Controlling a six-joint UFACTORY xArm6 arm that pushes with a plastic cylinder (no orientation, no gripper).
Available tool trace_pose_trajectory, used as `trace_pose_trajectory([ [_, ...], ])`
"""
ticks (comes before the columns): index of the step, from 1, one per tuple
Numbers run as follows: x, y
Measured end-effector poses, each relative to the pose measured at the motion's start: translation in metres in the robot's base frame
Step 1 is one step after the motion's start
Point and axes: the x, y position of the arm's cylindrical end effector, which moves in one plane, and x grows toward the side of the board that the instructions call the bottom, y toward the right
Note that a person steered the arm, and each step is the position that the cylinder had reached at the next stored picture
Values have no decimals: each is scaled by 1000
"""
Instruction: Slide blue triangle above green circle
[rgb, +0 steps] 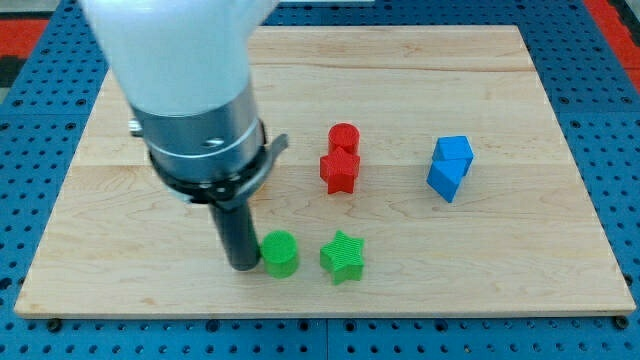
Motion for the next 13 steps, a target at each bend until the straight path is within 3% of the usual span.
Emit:
trace_pose_trajectory([
  [1, 0, 34],
  [2, 0, 26],
  [3, -15, -24],
  [4, -47, -30],
  [5, -62, -5],
  [8, -58, 163],
  [10, -36, 191],
  [13, -98, 199],
])
